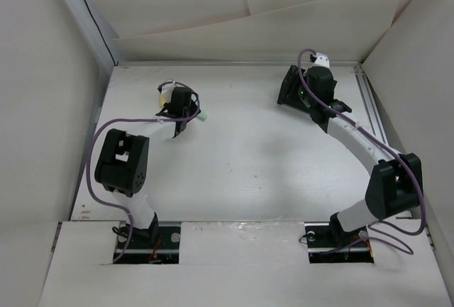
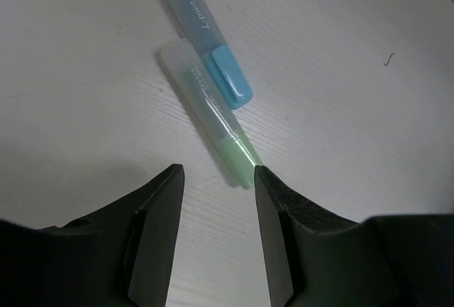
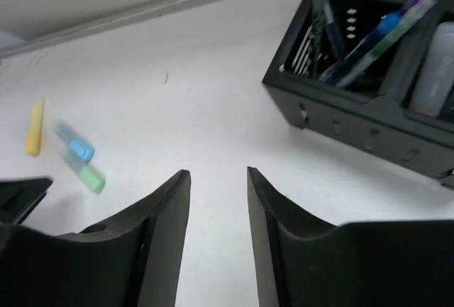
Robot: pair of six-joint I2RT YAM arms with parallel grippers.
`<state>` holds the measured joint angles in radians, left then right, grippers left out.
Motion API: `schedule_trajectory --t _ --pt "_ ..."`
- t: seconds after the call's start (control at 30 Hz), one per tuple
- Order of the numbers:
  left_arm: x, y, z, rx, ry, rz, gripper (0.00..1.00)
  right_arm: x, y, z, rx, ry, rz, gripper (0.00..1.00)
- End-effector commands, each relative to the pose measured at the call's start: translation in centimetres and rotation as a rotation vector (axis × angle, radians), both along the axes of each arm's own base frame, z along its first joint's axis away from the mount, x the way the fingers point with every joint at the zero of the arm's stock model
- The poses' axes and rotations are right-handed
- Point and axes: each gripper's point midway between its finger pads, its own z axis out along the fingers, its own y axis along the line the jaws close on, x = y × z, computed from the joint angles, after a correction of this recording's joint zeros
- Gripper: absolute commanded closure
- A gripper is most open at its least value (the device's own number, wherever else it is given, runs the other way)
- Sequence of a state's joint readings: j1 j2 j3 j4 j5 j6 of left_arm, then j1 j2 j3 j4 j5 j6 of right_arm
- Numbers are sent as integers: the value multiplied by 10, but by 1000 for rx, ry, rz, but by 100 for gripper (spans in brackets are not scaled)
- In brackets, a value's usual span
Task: Sort the stationery into containers
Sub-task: Pick up the pen from the center of the board.
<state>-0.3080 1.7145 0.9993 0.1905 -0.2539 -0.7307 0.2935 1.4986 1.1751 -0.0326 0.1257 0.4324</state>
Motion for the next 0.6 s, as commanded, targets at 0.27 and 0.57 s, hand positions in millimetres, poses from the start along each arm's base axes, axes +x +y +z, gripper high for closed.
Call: schedule_trajectory --t 0.27,0.57 --pt "20 -22 -19 70 75 46 58 -23 30 22 35 -71 170 35" --pt "27 -27 -36 91 120 50 58 -27 38 17 32 -62 205 34"
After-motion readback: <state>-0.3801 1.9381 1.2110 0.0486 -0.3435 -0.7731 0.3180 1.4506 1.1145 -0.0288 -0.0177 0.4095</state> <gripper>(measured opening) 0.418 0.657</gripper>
